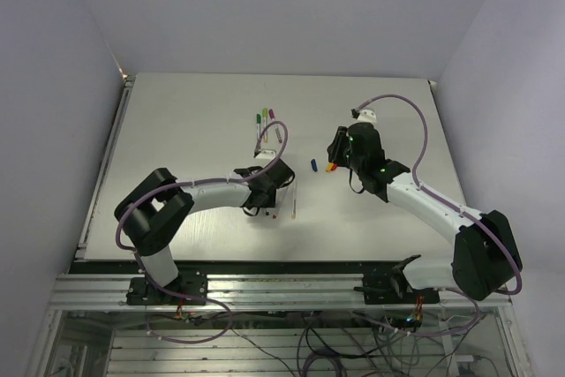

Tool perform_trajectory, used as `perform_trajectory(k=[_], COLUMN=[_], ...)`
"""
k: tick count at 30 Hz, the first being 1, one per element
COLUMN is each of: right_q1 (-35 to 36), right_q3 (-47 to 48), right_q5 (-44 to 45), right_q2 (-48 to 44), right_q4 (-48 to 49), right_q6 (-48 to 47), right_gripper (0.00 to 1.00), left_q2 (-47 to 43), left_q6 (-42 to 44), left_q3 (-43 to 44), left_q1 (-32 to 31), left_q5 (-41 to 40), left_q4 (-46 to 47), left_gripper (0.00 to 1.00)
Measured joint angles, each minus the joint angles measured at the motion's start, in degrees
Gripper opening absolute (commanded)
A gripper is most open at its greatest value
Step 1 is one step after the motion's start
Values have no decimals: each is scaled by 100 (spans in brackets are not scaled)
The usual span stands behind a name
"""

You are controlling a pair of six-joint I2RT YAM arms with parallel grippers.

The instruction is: Insert the pens into the pen caps

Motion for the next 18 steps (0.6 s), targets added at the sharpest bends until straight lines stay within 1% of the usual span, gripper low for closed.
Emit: perform_trajectory(k=[2, 3, 7, 10, 11, 18], right_q1=[0, 0, 0, 0, 0, -2], right_q3=[0, 0, 0, 0, 0, 2], right_q5=[-11, -13, -11, -11, -11, -4], right_q2=[4, 7, 7, 7, 7, 24], right_q4=[0, 0, -2, -4, -4, -17], right_q6=[0, 0, 0, 0, 0, -37], right_gripper=[31, 31, 31, 31, 31, 31], left_q2=[2, 2, 15, 59, 76, 133], left_q6=[-55, -79, -92, -85, -83, -31], left_q3=[-13, -22, -26, 15, 33, 52], left_q1=[105, 155, 251, 273, 273, 273], left_q5=[66, 101, 179, 157, 160, 219], left_q4=[55, 85, 133, 118, 109, 109], left_gripper=[53, 50, 25, 9, 7, 7])
